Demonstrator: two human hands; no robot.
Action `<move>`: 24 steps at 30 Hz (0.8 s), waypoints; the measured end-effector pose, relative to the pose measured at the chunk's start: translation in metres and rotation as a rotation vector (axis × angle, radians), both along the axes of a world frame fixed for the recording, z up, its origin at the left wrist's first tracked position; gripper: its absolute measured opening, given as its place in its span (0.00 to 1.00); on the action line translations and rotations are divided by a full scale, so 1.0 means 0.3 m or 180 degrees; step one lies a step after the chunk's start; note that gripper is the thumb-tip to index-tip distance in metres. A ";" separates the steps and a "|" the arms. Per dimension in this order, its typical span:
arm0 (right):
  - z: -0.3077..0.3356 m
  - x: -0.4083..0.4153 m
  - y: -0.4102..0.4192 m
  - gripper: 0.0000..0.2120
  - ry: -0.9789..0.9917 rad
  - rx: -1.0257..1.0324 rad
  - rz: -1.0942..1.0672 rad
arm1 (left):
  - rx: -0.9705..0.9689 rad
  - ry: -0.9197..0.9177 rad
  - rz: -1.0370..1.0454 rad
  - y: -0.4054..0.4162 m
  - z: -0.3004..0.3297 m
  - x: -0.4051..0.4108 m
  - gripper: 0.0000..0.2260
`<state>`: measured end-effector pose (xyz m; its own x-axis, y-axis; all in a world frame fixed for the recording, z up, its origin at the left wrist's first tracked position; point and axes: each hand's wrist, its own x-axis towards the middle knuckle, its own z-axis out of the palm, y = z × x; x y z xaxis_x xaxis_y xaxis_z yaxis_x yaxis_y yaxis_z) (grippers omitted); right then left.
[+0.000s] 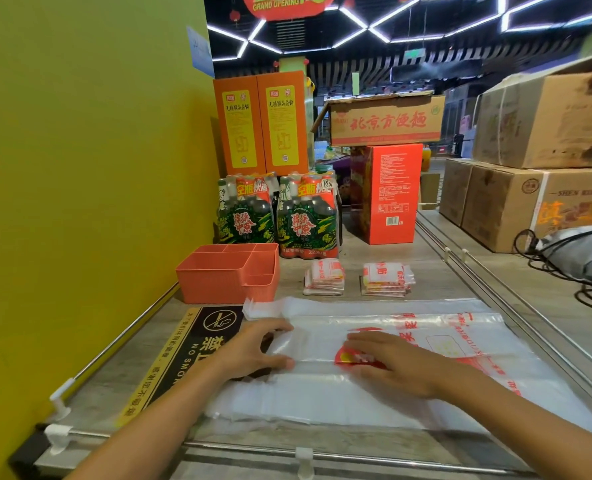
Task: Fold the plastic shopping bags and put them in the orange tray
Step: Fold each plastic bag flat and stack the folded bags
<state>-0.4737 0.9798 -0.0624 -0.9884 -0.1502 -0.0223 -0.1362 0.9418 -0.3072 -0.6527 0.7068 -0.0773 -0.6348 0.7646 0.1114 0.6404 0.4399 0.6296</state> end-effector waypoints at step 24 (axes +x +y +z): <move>-0.008 -0.340 -0.190 0.18 0.0817 -0.1100 -0.0188 | 0.0376 -0.0232 0.0097 0.000 -0.014 0.001 0.25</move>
<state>-0.5756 0.9228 -0.0647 -0.9625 -0.0488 0.2670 -0.1983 0.7980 -0.5691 -0.6525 0.7067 -0.0814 -0.6672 0.7292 0.1523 0.5786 0.3785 0.7225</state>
